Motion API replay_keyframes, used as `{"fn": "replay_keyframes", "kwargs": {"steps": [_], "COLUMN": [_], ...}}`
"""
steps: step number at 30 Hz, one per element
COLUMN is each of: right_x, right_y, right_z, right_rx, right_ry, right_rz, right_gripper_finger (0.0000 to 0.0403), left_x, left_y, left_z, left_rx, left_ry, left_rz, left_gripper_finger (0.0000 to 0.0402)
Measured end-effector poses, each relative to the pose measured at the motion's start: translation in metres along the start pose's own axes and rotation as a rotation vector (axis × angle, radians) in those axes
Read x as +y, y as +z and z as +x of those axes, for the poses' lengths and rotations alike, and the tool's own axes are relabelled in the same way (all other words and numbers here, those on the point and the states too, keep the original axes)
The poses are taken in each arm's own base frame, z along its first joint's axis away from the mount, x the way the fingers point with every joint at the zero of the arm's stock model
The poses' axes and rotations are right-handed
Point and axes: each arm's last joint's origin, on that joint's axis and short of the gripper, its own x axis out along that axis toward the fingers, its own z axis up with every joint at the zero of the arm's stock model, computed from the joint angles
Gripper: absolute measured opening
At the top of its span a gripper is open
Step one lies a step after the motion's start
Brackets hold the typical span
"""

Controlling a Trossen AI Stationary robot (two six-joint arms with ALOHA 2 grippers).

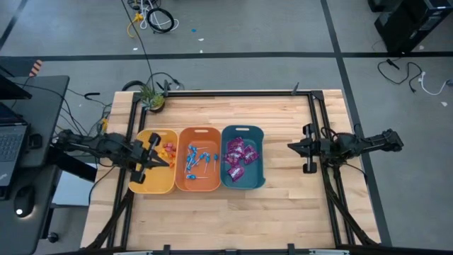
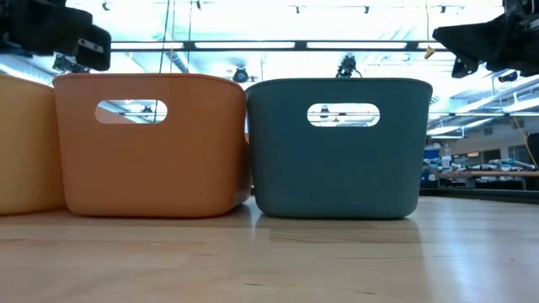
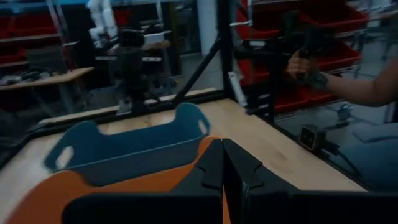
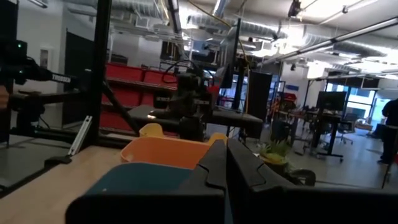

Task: Sort candy
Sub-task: Return to Home Position

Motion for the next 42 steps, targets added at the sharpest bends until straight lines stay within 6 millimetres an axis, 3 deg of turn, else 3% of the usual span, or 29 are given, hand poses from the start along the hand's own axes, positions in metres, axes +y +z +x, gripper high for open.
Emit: {"fn": "replay_keyframes", "kwargs": {"steps": [5, 13, 21, 27, 31, 42], "right_x": [0.0, 0.001, 0.0, 0.0, 0.0, 0.001], "right_y": [0.0, -0.005, -0.006, -0.006, -0.006, -0.007], "right_z": [0.0, 0.0, 0.0, 0.0, 0.0, 0.0], "right_rx": [0.005, 0.047, 0.06, 0.061, 0.062, 0.078], "right_ry": [0.001, -0.002, -0.012, -0.011, -0.009, -0.006], "right_rz": [0.0, 0.004, 0.005, 0.005, 0.004, -0.01], "right_gripper_finger": [0.0, 0.0, 0.0, 0.0, 0.0, 0.0], "left_x": [-0.003, -0.004, 0.0, 0.004, 0.004, 0.003], "left_y": [-0.017, -0.043, -0.036, -0.036, -0.038, -0.033], "left_z": [0.008, 0.014, 0.013, 0.011, 0.01, 0.011], "left_rx": [-0.059, -0.053, -0.069, 0.031, 0.086, 0.016], "left_ry": [-0.065, -0.032, 0.11, 0.241, 0.246, 0.198], "left_rz": [0.013, 0.037, 0.06, 0.104, 0.101, 0.063], "left_gripper_finger": [0.0, 0.0, 0.0, 0.0, 0.0, 0.0]}}
